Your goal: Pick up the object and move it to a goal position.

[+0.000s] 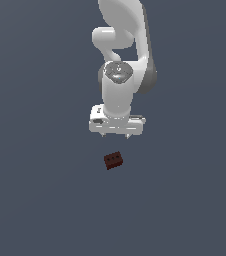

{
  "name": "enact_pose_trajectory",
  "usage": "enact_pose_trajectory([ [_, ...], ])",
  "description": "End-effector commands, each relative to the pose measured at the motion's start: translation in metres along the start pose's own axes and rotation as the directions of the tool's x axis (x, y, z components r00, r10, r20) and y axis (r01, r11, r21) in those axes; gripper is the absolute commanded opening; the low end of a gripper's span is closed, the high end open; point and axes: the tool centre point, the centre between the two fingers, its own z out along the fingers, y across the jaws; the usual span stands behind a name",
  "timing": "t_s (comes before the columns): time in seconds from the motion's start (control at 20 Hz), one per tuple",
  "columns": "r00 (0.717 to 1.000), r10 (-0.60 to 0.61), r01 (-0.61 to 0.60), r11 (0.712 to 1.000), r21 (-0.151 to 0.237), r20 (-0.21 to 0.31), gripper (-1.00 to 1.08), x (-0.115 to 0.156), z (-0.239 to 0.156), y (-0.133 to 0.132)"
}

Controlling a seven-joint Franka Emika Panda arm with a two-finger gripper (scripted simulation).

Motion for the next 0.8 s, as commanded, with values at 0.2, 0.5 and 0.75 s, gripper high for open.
enact_pose_trajectory([
  [0.2,0.992,0.128,-0.128,0.992,0.007,-0.001,1.00,0.006,0.009,0.000],
  [0.5,0.957,0.292,-0.291,0.956,0.015,-0.001,1.00,0.014,0.021,0.000],
  [0.75,0.904,0.427,-0.427,0.904,0.020,0.000,1.00,0.021,0.031,0.000],
])
